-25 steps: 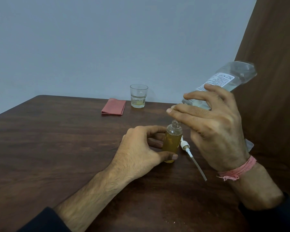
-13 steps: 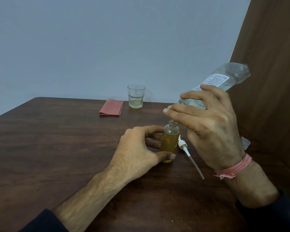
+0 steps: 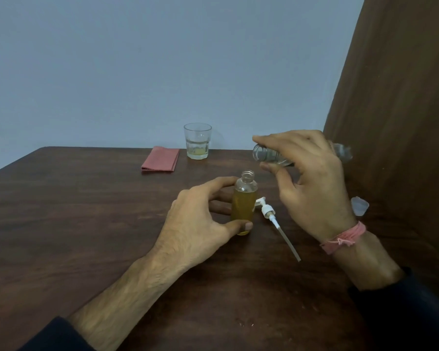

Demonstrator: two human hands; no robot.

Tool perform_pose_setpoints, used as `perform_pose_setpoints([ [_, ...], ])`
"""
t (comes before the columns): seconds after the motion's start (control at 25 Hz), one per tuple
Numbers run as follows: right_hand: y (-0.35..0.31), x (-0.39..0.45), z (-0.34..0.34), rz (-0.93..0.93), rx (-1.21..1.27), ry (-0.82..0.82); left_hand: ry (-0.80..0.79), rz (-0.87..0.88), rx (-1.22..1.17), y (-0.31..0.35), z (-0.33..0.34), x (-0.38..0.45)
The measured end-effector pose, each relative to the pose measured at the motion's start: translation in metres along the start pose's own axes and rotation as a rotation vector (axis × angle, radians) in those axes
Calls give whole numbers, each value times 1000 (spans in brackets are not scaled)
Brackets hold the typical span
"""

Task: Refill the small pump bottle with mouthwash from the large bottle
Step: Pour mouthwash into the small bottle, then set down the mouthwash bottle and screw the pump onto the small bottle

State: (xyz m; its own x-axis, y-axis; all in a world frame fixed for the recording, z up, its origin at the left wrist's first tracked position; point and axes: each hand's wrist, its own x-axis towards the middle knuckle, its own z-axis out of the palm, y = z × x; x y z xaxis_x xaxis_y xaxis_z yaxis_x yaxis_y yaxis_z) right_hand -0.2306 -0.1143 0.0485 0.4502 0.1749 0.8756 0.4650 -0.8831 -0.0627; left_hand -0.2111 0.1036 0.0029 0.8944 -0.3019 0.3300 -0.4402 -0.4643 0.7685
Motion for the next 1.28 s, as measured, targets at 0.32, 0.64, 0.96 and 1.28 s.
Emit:
perform_pose_setpoints([
  [0.32,19,7,-5,610,617,113,48,-21,-13,-8,-1,5],
  [0.64,49,1,-6,891,969,212,60,-18,-15,-7,-3,3],
  [0.96,48,-1,-1,863,945,200,72,-45,19,-3,-1,2],
  [1.28,52,-1,-2,892,946,237,59,-35,19,0,-1,0],
])
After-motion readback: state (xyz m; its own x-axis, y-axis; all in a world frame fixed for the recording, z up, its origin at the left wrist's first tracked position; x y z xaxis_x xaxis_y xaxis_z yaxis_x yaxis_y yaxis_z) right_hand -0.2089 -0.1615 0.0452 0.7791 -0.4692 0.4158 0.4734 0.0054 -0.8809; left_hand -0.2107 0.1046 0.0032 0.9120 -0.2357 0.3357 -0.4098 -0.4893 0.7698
